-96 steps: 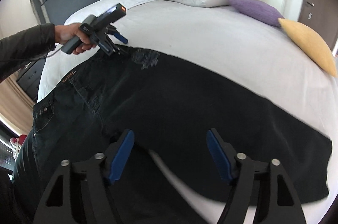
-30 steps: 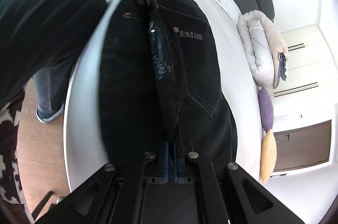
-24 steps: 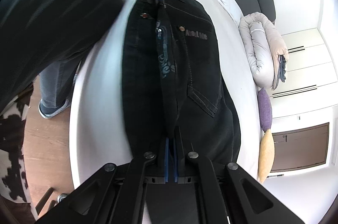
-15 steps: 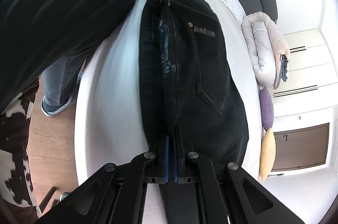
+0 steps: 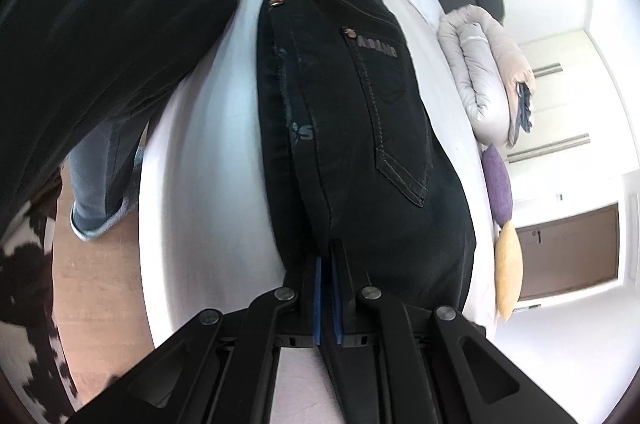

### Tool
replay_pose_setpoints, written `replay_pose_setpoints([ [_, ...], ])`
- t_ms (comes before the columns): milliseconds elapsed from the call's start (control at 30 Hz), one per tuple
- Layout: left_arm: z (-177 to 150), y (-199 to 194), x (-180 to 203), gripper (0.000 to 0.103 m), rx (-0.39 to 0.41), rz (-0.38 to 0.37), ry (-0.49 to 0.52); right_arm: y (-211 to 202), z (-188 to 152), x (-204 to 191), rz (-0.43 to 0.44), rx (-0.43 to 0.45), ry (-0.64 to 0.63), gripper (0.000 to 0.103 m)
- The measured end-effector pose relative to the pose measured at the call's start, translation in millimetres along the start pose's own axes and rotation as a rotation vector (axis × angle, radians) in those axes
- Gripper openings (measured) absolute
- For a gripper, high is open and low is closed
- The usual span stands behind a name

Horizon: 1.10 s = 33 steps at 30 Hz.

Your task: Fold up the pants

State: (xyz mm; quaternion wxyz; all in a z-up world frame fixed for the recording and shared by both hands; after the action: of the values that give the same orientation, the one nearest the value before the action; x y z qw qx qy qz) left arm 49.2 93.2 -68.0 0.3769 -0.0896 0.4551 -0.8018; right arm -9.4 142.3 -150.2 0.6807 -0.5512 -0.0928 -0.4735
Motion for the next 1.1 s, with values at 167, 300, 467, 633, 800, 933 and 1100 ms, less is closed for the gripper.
replay_pose_setpoints([
  [167,3.9,76.9,17.8,0.014,-0.117,-0.070,-0.132,-7.5,-3.9,20.3,0.045,0.018,0.222,0.030],
  [300,-0.2,77.5,13.2,0.014,-0.060,-0.080,-0.231,-28.1,-15.5,54.8,0.215,0.042,0.482,0.076],
  [467,-3.2,79.4,7.0,0.014,-0.025,-0.112,-0.288,-14.9,-57.6,175.7,0.397,0.060,1.106,0.075],
  [633,-5.1,83.3,15.3,0.014,-0.022,-0.081,-0.267,35.1,-143.4,306.7,0.489,0.128,1.777,0.066],
  [800,-9.2,86.4,13.8,0.014,-0.013,-0.098,-0.293,99.1,-191.6,348.7,0.499,0.040,2.069,0.053],
  [933,-13.8,86.0,9.1,0.014,-0.003,-0.113,-0.307,133.6,-204.5,360.8,0.490,-0.014,2.161,0.053],
  [1100,-17.6,84.6,4.5,0.014,0.003,-0.126,-0.321,167.1,-201.4,359.0,0.518,-0.079,2.189,0.053],
])
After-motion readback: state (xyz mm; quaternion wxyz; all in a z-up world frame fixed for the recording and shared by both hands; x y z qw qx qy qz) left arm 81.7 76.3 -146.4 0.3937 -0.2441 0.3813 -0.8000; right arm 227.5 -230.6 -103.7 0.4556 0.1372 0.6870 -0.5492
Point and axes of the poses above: each gripper's, at about its wrist camera, not at the fingertips, and y roughly the way its jaws point, x to its right, z to its top, the point moved 6 cm from there along y, roughly the way its jaws point, and after that the axes turned 15 degrees about y, right-handed, at the moved point
